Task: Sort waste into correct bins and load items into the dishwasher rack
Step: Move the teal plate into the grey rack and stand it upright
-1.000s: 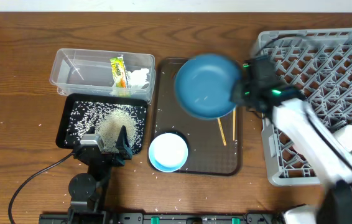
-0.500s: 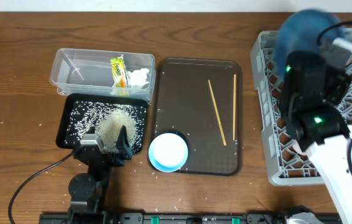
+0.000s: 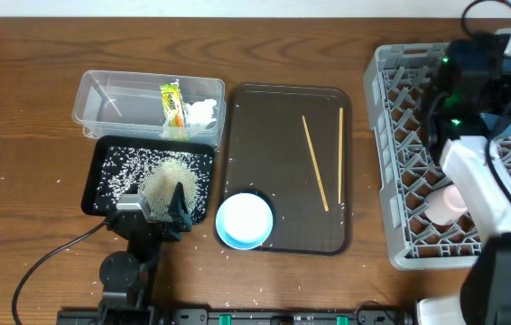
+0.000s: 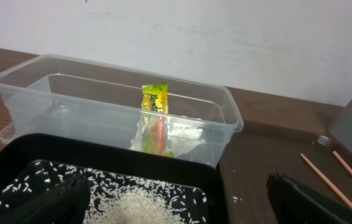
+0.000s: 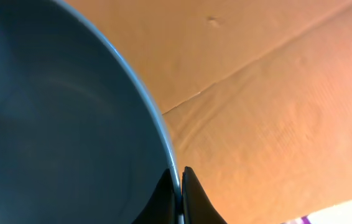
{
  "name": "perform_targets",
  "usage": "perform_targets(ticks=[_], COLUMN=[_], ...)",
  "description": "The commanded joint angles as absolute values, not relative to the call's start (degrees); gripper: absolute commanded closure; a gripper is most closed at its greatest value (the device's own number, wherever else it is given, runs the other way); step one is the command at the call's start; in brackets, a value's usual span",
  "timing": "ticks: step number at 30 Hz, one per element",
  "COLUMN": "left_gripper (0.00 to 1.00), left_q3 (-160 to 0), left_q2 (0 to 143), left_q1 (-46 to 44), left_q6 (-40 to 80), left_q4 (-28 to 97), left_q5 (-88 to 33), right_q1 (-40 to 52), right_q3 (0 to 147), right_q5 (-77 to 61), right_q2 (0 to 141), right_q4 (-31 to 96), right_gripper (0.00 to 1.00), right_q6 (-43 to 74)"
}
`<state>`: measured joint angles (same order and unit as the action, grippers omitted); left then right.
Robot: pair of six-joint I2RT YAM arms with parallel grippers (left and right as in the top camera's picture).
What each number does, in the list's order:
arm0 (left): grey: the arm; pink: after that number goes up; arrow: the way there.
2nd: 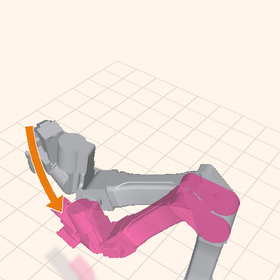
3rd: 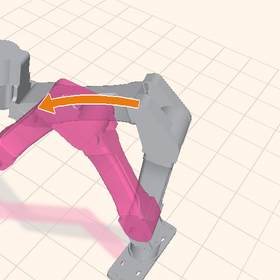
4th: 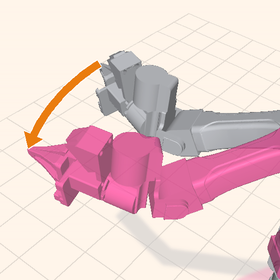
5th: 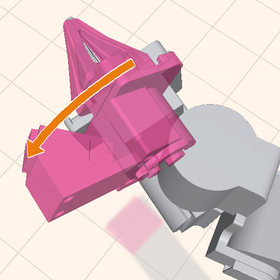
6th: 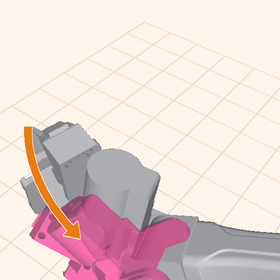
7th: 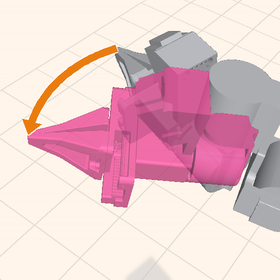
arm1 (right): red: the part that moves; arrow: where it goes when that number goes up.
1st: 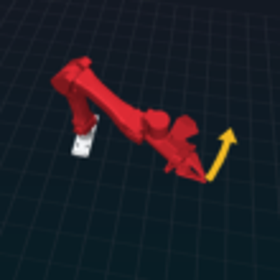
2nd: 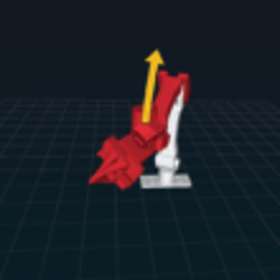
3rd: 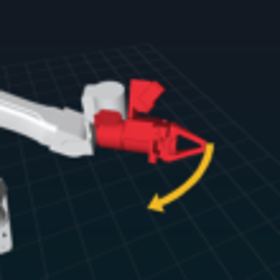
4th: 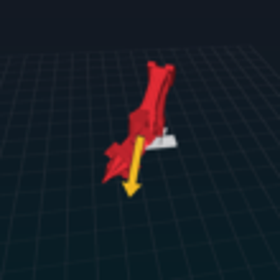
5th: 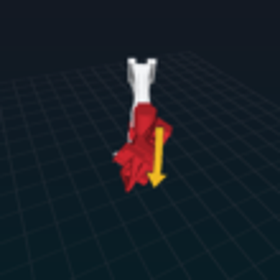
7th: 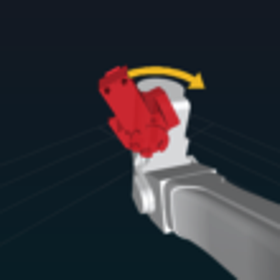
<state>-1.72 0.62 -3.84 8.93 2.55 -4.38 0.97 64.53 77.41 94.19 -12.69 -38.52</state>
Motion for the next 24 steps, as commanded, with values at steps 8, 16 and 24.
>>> perform_targets(ticks=[8,16,24], left_gripper=[0.06,0.07,0.07], left_q3=[-0.23,-0.23,-0.23], left_q2=[0.23,0.23,0.23], left_q1=[-3.60,-3.60,-3.60], left_q6=[8.21,8.21,8.21], left_q4=[3.44,3.44,3.44], left_q5=[-5.13,-5.13,-5.13], right_q1=[3.27,5.87,12.69], right_q3=[64.93,64.93,64.93], right_q5=[75.77,73.19,71.88], right_q2=[100.95,101.69,101.54], right_q4=[-12.84,-12.84,-12.82], right_gripper=[0.99,0.55,0.01], right_q6=[-43.94,-47.62,-43.35])
